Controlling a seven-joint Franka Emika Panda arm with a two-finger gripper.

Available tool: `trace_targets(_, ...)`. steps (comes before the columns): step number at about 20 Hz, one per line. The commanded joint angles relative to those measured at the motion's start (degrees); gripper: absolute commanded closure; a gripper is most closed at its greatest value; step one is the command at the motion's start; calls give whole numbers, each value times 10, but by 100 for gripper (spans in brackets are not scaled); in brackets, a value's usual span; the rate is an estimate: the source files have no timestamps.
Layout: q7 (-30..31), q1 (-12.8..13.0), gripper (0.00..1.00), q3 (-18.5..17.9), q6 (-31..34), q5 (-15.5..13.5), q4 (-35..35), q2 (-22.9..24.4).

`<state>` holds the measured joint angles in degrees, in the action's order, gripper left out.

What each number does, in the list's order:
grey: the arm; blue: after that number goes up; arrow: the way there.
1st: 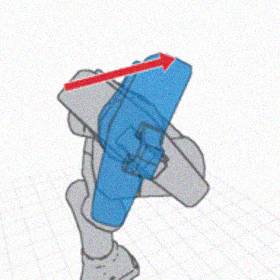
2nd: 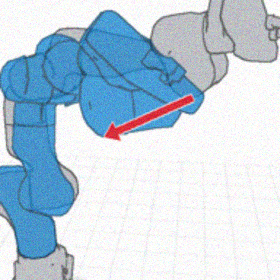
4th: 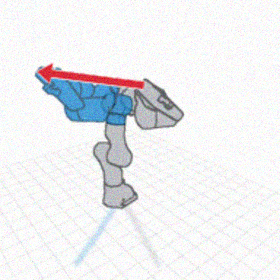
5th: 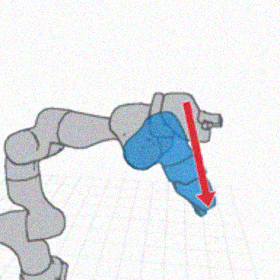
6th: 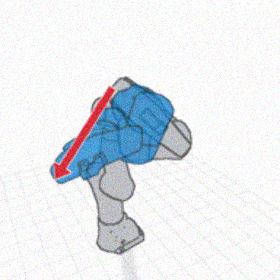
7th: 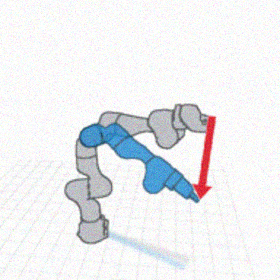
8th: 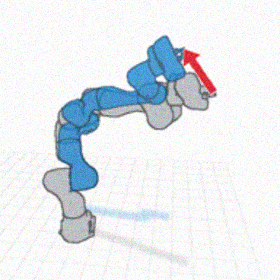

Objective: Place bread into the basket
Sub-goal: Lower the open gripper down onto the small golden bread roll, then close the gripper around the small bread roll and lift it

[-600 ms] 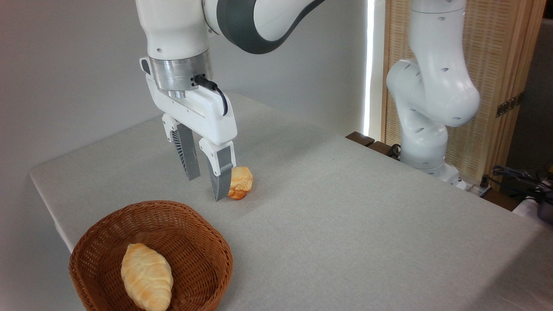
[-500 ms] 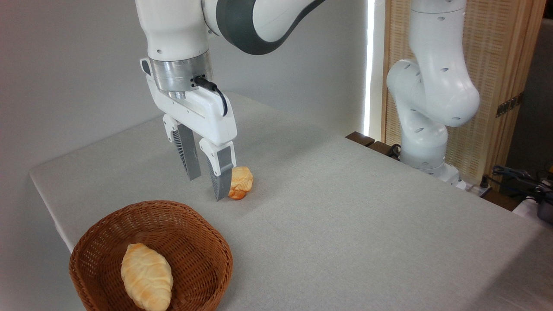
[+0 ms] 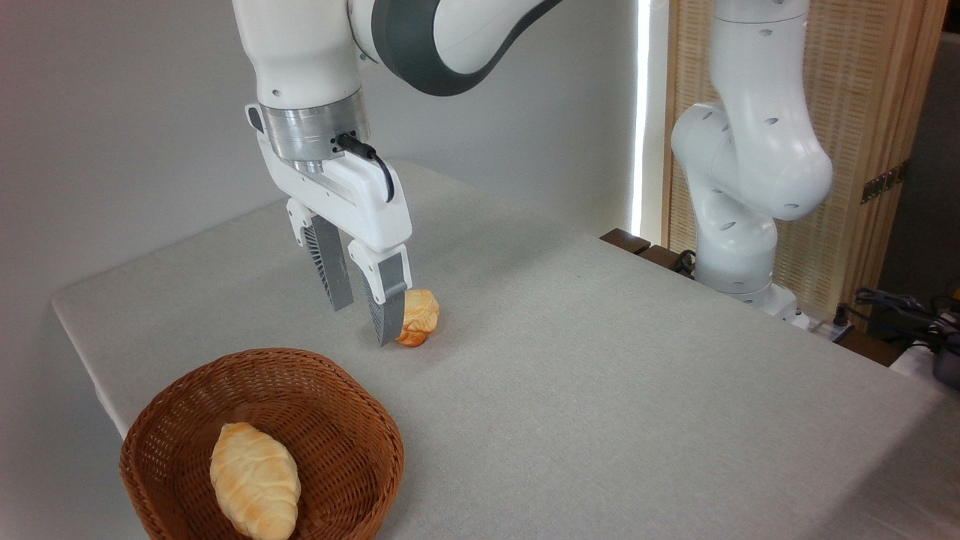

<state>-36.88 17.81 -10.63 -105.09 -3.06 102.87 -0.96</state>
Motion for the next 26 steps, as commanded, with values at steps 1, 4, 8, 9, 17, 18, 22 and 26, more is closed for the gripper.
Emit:
trace_targets(1, 11, 3, 0, 1, 8, 2, 0, 1)
trace_targets(4, 11, 4, 0, 10, 7, 2, 12, 1)
trace_targets(8, 10, 5, 0, 39, -5, 2, 29, -9)
trace_targets(9, 10, 5, 0, 43, -8, 1, 29, -11)
trace_targets(17, 9, 7, 0, 68, -13, -55, 44, -34)
trace_targets(18, 9, 7, 0, 72, -10, -55, 49, -34)
trace_targets(22, 9, 7, 0, 100, -9, -55, 86, -28)
trace_targets(26, 8, 8, 0, 117, -10, -54, 123, -11)
